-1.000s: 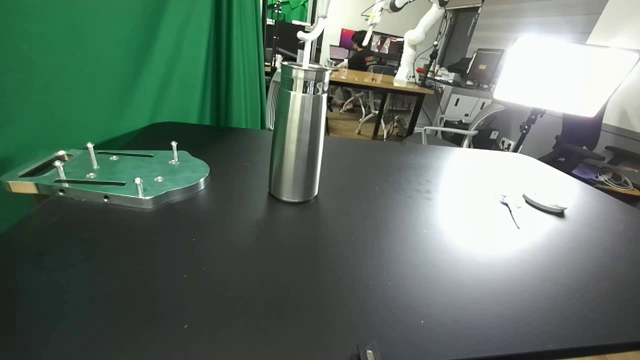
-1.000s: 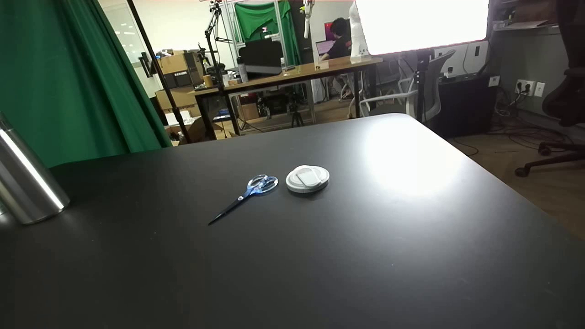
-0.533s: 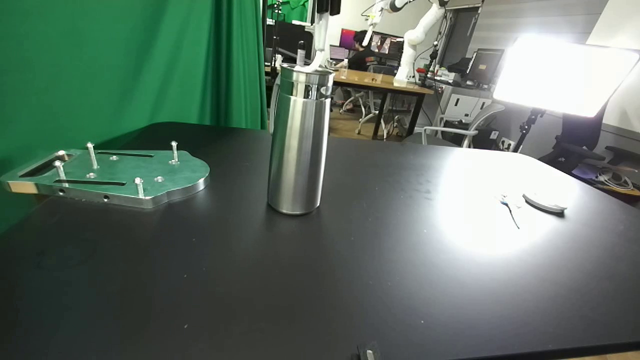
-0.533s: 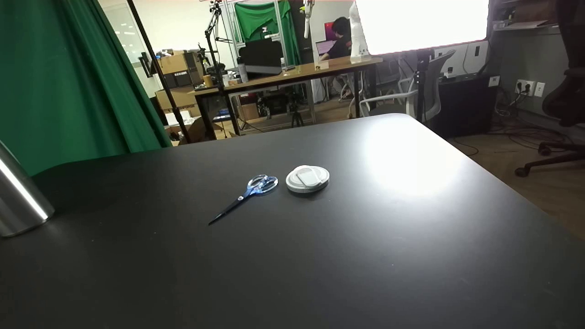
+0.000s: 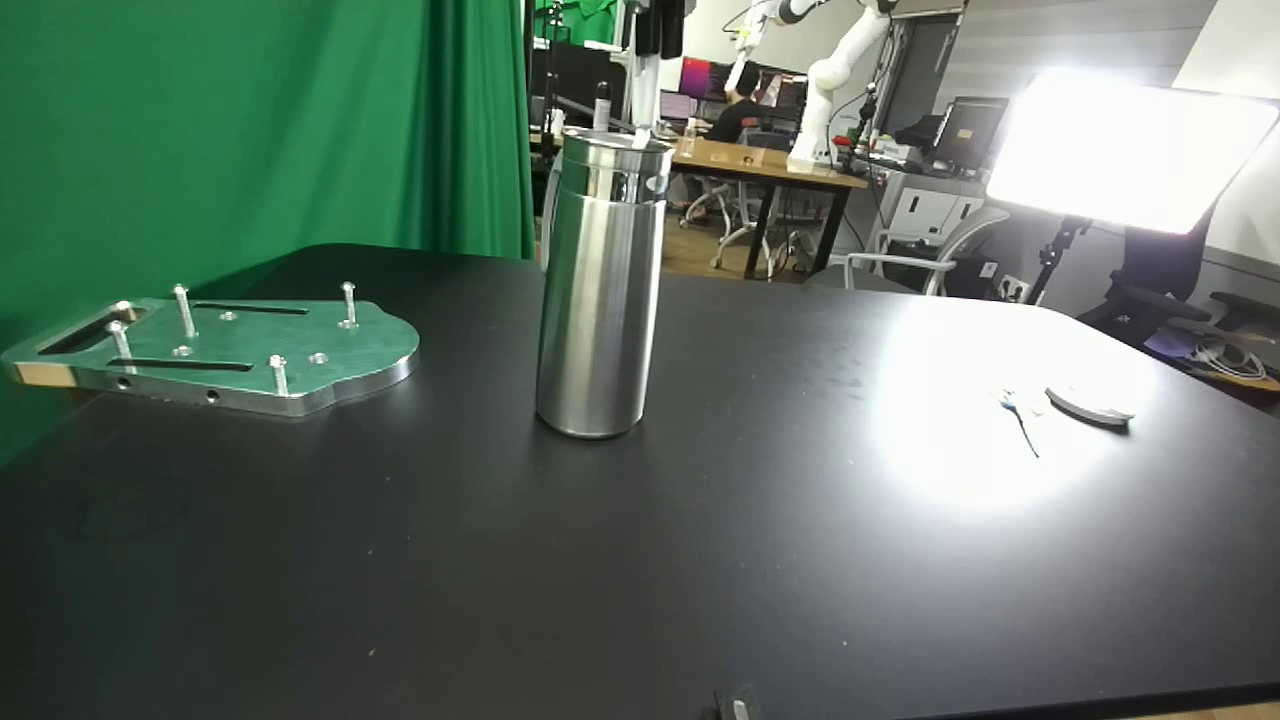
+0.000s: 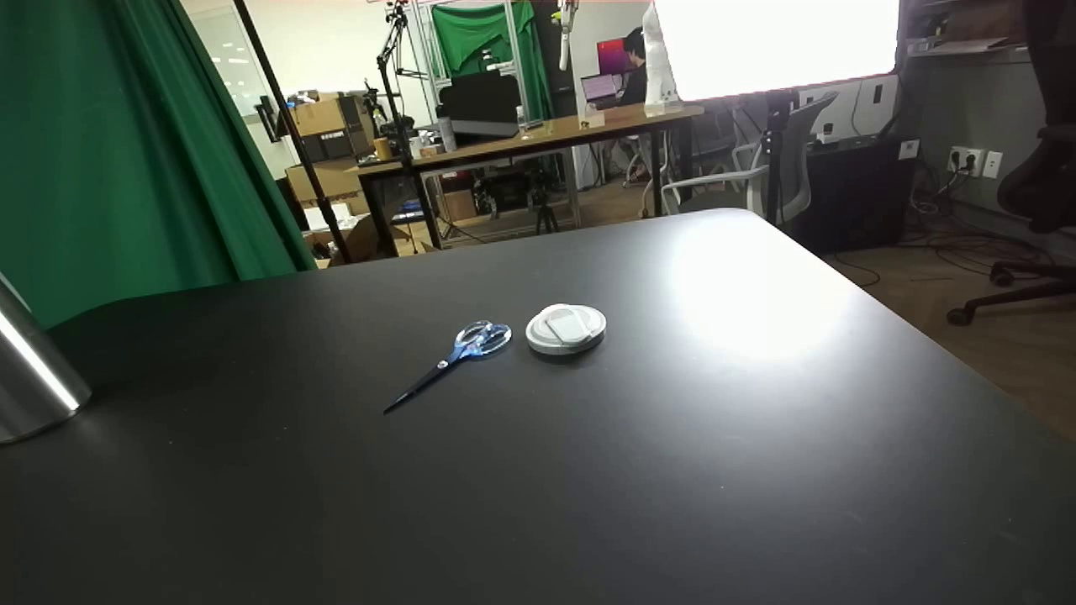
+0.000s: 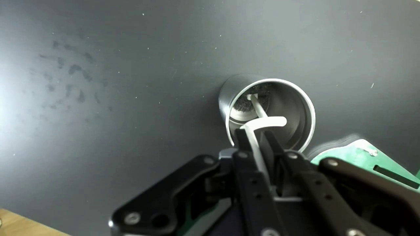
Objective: Clean the inside of the flask using the bottle brush
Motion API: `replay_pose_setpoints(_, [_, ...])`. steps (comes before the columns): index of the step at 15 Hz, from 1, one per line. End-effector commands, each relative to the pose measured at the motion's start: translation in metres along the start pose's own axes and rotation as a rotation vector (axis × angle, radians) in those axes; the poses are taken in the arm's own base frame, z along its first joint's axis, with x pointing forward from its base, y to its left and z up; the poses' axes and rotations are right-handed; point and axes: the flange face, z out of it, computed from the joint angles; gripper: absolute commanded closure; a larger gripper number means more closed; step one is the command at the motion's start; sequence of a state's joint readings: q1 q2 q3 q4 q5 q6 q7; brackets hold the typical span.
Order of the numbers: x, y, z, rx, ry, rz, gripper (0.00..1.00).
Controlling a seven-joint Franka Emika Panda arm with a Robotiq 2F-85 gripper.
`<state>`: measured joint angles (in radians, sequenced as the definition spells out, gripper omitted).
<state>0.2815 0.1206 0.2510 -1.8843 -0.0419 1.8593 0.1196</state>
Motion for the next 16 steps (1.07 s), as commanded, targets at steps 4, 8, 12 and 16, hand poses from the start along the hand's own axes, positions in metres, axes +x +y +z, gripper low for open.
replay_pose_setpoints(4, [-0.010, 0.017, -0.064, -0.003, 0.081, 0.054, 0.96])
replay_pose_setpoints(8, [-0.025, 0.023, -0.100, -0.014, 0.134, 0.061, 0.96])
replay_pose_setpoints(12, [-0.041, 0.024, -0.132, -0.001, 0.173, 0.063, 0.96])
replay_pose_setpoints(16, [-0.051, 0.024, -0.148, -0.004, 0.191, 0.066, 0.96])
